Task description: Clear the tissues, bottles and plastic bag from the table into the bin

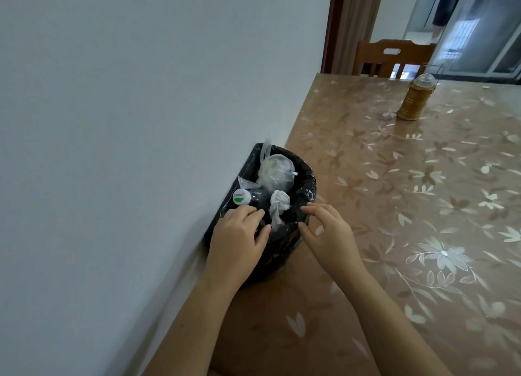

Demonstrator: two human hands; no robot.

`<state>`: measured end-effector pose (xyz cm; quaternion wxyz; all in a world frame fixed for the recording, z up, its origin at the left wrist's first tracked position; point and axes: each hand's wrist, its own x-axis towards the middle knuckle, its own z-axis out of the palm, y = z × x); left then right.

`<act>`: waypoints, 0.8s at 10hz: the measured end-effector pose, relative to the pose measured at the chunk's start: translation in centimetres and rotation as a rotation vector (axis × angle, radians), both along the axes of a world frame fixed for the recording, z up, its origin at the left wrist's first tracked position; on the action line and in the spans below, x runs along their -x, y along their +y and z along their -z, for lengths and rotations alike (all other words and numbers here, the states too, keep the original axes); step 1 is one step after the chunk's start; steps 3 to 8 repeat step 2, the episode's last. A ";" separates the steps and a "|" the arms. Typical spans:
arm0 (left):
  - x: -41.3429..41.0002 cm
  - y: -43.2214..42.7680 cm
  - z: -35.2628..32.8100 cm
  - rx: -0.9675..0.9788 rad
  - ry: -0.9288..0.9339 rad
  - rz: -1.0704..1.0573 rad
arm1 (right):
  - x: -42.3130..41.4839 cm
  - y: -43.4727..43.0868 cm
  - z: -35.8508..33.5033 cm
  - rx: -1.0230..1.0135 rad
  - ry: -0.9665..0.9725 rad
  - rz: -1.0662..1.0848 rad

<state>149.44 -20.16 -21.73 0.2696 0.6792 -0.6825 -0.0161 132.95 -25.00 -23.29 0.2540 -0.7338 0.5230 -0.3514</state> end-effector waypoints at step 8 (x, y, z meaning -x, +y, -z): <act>1.6 3.5 0.5 0.066 -0.086 -0.090 | 0.5 2.0 0.5 0.155 0.091 -0.028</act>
